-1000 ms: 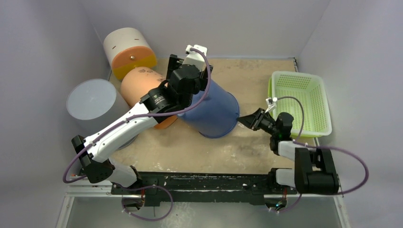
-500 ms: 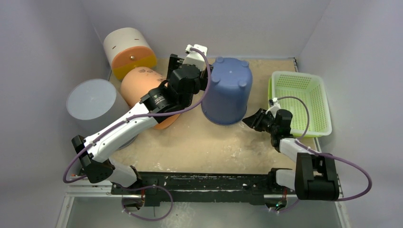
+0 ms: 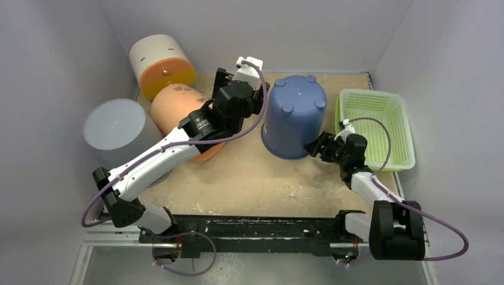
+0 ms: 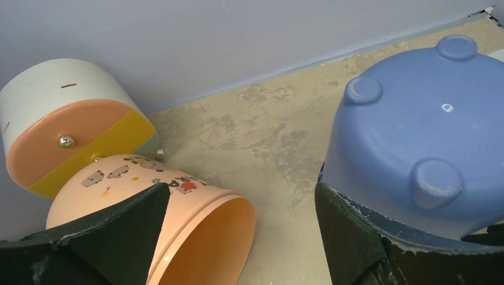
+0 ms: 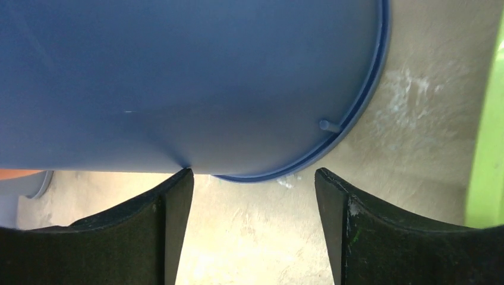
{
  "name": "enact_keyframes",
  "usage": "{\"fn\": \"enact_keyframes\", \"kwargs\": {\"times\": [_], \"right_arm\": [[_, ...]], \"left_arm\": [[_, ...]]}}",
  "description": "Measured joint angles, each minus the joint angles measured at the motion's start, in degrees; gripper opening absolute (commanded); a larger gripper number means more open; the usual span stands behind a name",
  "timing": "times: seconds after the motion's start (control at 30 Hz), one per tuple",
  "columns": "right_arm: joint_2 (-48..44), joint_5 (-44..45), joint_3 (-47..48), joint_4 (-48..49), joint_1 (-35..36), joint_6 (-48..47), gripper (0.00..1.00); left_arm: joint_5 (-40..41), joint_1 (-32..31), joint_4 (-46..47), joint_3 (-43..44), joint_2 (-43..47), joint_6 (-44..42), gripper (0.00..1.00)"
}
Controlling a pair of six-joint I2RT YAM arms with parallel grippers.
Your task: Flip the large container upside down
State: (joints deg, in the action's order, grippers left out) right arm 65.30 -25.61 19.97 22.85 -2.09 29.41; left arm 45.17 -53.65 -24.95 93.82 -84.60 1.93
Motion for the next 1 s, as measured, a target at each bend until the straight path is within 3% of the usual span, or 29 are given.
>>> {"fn": "enact_keyframes", "kwargs": {"times": [0.37,0.63,0.73,0.83,1.0], "right_arm": [[7.3,6.7,9.5,-0.7,5.9,-1.5,0.84],[28.5,5.4,23.3,8.1,12.8,1.7,0.89],[36.1,4.8,30.4,11.9,13.7,3.1,0.99],[43.0,3.5,38.7,14.4,14.9,3.8,1.0],[48.6,2.3,47.5,16.9,19.1,3.9,1.0]], "left_arm": [[-3.6,0.0,-0.3,-1.8,0.1,0.7,0.89],[-5.4,0.0,-0.2,-3.4,1.0,1.5,0.89],[-5.8,0.0,0.2,-4.2,1.4,1.5,0.89],[-5.8,0.0,0.5,-5.3,1.8,1.5,0.89],[-5.9,0.0,1.5,-6.4,2.3,1.5,0.89]]}}
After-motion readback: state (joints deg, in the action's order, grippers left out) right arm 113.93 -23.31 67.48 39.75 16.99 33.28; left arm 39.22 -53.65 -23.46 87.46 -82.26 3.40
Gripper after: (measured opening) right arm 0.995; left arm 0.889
